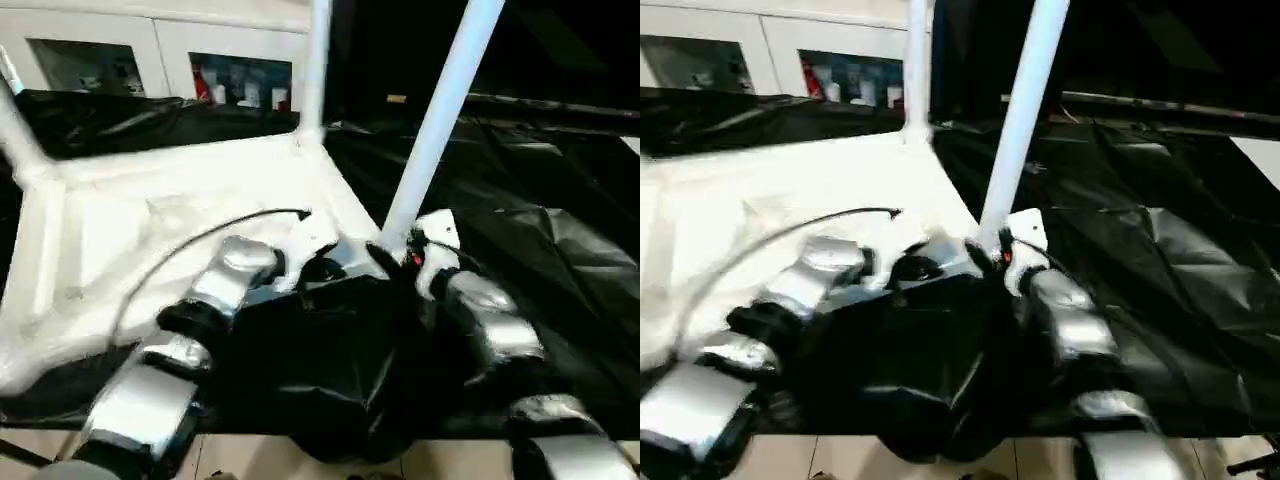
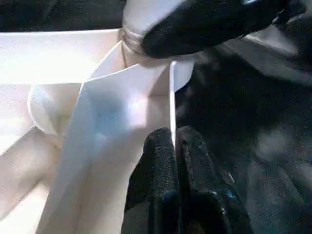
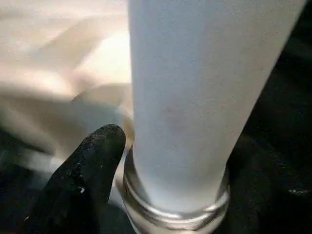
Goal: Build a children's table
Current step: Rotate leg to tighten
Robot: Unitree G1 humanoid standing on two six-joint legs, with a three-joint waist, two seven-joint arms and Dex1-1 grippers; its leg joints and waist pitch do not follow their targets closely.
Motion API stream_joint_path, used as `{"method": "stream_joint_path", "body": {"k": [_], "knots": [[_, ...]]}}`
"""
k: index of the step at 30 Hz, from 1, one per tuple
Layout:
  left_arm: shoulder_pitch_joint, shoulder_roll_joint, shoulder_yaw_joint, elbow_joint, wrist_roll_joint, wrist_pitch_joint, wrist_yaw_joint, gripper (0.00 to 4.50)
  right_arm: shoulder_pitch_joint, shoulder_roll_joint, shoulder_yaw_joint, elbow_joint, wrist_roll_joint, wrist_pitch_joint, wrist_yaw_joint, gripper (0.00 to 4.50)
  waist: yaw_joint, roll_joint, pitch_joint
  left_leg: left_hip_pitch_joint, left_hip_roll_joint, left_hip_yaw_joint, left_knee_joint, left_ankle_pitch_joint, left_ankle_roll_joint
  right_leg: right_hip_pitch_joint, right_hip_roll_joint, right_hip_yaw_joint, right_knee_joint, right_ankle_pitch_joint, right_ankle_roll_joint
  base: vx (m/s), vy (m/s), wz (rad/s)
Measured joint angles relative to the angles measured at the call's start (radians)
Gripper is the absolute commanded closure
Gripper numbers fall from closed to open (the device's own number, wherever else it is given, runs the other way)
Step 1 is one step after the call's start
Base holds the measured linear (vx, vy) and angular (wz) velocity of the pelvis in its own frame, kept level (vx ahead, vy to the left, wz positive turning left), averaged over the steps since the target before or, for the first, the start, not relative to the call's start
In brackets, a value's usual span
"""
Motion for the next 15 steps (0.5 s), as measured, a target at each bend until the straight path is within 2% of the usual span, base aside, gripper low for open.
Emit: {"method": "stream_joint_path", "body": {"k": [9, 15], "knots": [[0.042, 0.102, -0.017, -0.074, -0.044, -0.001, -0.259, 4.5, 0.058, -0.146, 0.084, -0.134, 0.057, 0.018, 0.379, 1.05, 0.002, 0.0, 0.001, 0.0, 0.0, 0.0, 0.0, 0.0, 0.001, -0.001, 0.0, 0.0, -0.001, -0.001, -0.002, 0.0, 0.0, 0.0], [0.056, 0.119, -0.02, -0.093, -0.05, 0.001, -0.293, 4.5, 0.063, -0.172, 0.091, -0.151, 0.069, 0.034, 0.455, 1.05, 0.003, -0.001, 0.001, 0.0, 0.0, 0.0, 0.0, 0.0, 0.0, -0.001, 0.0, 0.0, 0.0, -0.001, -0.002, 0.0, 0.0, 0.0]]}}
